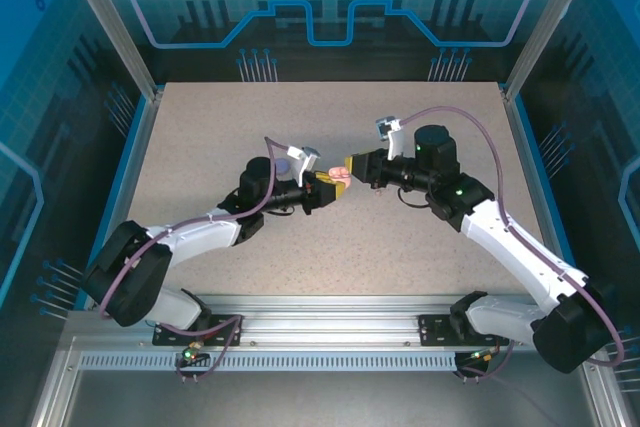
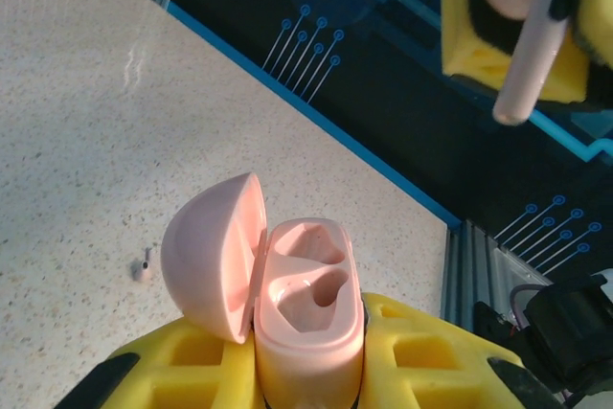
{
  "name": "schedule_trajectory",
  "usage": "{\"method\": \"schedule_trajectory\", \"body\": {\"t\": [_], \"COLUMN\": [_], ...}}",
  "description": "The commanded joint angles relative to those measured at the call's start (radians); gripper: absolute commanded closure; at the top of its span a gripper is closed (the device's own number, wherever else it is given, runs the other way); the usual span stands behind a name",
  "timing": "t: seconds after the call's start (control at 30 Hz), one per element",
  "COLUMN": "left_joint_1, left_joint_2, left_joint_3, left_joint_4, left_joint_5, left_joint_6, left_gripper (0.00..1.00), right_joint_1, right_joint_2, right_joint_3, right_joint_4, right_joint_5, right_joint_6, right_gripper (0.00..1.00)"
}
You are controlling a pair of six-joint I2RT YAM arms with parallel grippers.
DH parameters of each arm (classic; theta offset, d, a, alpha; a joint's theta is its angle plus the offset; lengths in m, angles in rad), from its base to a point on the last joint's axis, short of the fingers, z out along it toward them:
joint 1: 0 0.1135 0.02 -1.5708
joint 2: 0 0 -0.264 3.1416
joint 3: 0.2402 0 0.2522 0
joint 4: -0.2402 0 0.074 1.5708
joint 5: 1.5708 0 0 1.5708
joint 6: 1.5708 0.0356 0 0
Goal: Insert wireless bluetooth earbuds into charging case
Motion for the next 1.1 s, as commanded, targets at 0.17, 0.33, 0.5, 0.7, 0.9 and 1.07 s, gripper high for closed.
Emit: {"method": "schedule_trajectory", "body": {"t": [0.17,0.33,0.5,0.7,0.9,1.07], "left_joint_1": [-0.011,-0.012,-0.017,-0.023,-0.026,-0.026], "left_joint_2": [-0.063,-0.081,-0.1,-0.123,-0.145,-0.162], "left_joint_3": [-0.008,-0.005,0.002,0.008,0.017,0.029], "left_joint_4": [0.098,0.112,0.117,0.111,0.09,0.063], "left_joint_5": [0.042,0.042,0.053,0.074,0.078,0.08], "left_joint_6": [0.051,0.057,0.072,0.098,0.119,0.135], "left_gripper": [0.94,0.94,0.93,0.93,0.93,0.93], "right_joint_1": [0.032,0.048,0.066,0.08,0.092,0.103], "right_joint_2": [-0.058,-0.075,-0.09,-0.092,-0.093,-0.095], "right_joint_3": [0.002,-0.009,-0.022,-0.027,-0.026,-0.025], "right_joint_4": [0.096,0.114,0.126,0.13,0.13,0.12], "right_joint_5": [0.005,0.001,0.015,0.027,0.027,0.032], "right_joint_6": [-0.057,-0.08,-0.109,-0.132,-0.148,-0.166], "right_gripper": [0.79,0.79,0.79,0.79,0.79,0.79]}}
